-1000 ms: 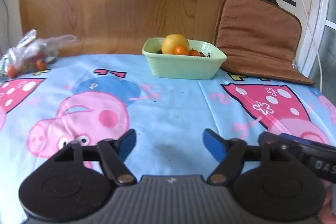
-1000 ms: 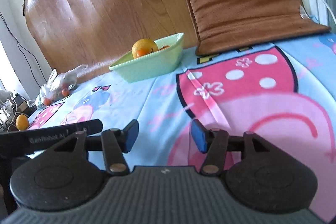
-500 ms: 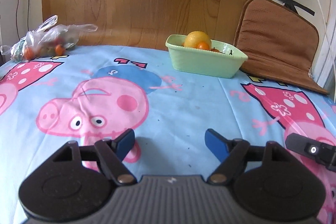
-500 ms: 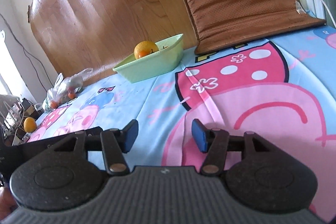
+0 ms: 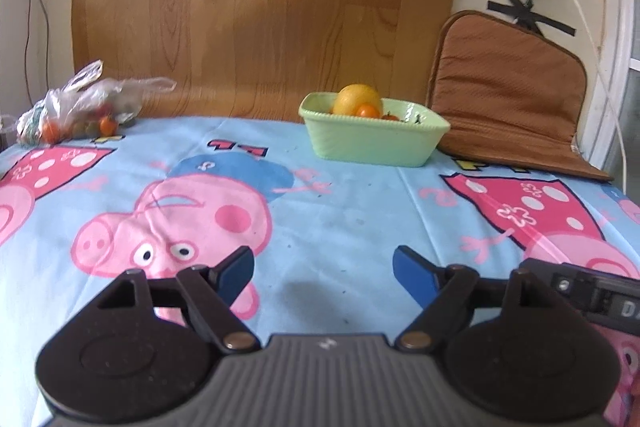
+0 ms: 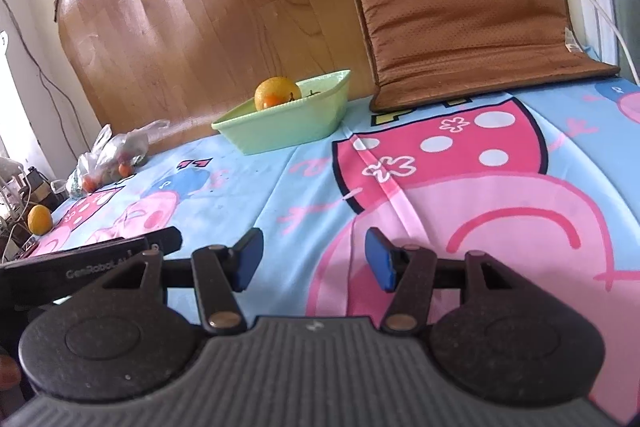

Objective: Organize fruits

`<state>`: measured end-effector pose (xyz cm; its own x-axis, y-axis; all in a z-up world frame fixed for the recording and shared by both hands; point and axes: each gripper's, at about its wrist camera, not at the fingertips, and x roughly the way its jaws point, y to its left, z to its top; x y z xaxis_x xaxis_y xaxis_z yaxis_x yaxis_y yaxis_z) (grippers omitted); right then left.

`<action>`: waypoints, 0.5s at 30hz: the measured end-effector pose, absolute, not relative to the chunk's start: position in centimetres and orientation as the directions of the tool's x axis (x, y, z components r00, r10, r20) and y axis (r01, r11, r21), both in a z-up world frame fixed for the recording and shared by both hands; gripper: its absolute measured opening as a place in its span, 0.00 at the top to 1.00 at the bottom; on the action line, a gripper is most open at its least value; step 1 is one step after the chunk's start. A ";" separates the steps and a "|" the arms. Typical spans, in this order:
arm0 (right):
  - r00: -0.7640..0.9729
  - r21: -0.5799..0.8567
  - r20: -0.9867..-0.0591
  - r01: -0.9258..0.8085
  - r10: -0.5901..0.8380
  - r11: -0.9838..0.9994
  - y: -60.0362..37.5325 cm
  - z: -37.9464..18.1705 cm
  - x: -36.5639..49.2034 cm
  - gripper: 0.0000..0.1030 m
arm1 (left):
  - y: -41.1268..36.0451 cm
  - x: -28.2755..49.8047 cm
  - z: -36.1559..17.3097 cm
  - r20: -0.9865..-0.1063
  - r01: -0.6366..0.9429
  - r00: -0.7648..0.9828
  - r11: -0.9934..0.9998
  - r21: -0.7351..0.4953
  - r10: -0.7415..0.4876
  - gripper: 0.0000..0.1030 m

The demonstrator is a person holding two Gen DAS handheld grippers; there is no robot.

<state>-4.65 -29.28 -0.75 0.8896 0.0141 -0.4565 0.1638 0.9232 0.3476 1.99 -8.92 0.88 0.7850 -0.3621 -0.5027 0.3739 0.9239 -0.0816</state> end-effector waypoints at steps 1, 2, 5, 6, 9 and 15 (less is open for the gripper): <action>0.888 0.344 -0.460 0.165 0.013 0.924 -29.2 -0.8 -4.6 0.43 | -9.0 1.8 0.9 -0.494 0.384 0.786 0.920 -0.079 -0.371 0.23; 0.887 0.340 -0.462 0.166 0.011 0.925 -29.2 -0.8 -4.5 0.42 | -9.0 1.7 1.0 -0.486 0.397 0.786 0.915 -0.079 -0.383 0.23; 0.884 0.337 -0.468 0.170 0.008 0.926 -29.1 -0.8 -4.4 0.42 | -8.9 1.5 1.1 -0.468 0.441 0.772 0.893 -0.094 -0.430 0.18; 0.882 0.329 -0.471 0.173 0.002 0.928 -28.9 -0.8 -4.3 0.42 | -8.9 1.6 1.1 -0.469 0.460 0.759 0.882 -0.103 -0.451 0.15; 0.876 0.297 -0.482 0.175 -0.011 0.939 -28.4 -0.8 -4.1 0.39 | -9.1 2.0 1.0 -0.492 0.500 0.718 0.856 -0.127 -0.492 0.14; 0.872 0.282 -0.489 0.184 -0.025 0.942 -28.3 -0.8 -3.9 0.39 | -9.0 2.8 0.5 -0.530 0.514 0.668 0.839 -0.180 -0.523 0.14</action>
<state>-3.95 -28.32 -0.76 0.8721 -0.0246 -0.4888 0.1844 0.9417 0.2815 2.81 -9.01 0.46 0.6679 -0.5230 -0.5295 0.5138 0.8388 -0.1803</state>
